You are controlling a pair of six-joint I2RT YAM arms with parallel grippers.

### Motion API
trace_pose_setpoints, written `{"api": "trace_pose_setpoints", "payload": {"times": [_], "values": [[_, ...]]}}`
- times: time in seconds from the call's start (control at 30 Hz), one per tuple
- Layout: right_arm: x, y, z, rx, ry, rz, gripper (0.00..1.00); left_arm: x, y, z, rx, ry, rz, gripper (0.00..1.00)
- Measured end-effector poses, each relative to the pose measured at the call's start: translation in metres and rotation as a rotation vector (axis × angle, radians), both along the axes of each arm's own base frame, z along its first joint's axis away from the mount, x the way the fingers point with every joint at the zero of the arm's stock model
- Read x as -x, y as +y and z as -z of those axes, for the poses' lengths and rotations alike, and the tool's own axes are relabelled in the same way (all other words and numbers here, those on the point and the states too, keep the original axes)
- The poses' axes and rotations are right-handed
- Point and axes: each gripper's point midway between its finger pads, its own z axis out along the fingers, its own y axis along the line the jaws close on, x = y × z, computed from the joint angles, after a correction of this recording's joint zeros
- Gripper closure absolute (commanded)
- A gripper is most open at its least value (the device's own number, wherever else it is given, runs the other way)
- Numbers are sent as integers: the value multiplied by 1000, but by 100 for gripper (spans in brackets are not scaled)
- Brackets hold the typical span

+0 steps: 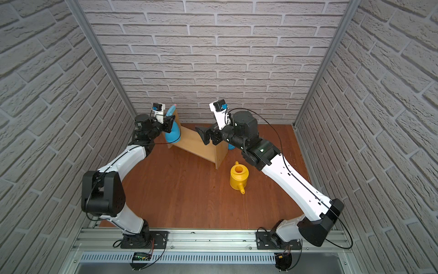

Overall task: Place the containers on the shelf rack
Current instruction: 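Place the container on the shelf.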

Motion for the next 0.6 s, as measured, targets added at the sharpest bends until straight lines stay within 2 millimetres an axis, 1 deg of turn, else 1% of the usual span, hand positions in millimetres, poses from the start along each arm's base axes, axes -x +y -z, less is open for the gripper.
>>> {"api": "trace_pose_setpoints", "payload": {"times": [0.13,0.27,0.37,0.5,0.6], "values": [[-1,-1,5,21,2,7,1,-27,-8,13,-13,-36,62,100],[-3,-3,6,38,-8,14,1,-47,-14,29,-27,-46,99,100],[-4,-5,7,53,-14,20,1,-55,-16,35,-46,-70,114,99],[-4,-7,7,65,-15,24,1,-62,-19,37,-72,-102,137,97],[-6,-9,3,71,-23,28,1,-67,-21,37,-82,-125,151,91]]}}
